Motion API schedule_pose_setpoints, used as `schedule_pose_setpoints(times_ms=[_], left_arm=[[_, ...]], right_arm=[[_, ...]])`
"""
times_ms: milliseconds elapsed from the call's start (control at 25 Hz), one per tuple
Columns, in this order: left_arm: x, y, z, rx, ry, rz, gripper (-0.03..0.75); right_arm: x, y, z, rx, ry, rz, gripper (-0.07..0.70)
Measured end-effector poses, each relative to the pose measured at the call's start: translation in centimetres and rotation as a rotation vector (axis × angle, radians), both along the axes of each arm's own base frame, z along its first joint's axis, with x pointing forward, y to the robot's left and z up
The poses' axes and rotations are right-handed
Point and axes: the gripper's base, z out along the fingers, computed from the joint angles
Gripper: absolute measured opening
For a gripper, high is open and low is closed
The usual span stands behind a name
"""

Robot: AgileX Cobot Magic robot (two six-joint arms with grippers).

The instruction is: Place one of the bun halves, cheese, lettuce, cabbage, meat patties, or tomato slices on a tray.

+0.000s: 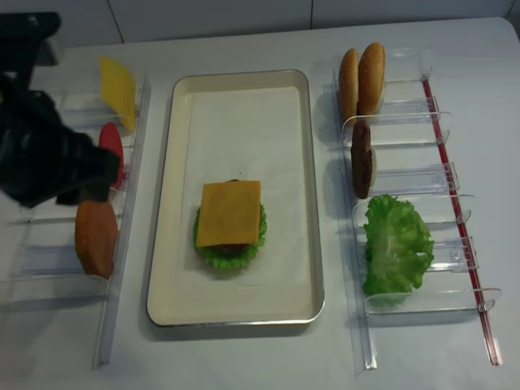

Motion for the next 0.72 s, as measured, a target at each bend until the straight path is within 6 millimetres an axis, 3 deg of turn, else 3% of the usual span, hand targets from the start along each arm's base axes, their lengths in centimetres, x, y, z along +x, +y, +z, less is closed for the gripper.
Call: schedule_pose_setpoints(times_ms=[360,720], left_arm=[[-8.8,1.7,2.6,-0.038,-0.243,0.0,0.248],[-15.2,3.0,0.4,-0.028,-0.396,-0.048,0.246]], right_arm=[[0.0,0.0,0.0,0.0,0.0,0.0,0.157],[0.0,0.0,0.0,0.0,0.0,0.0,0.157]])
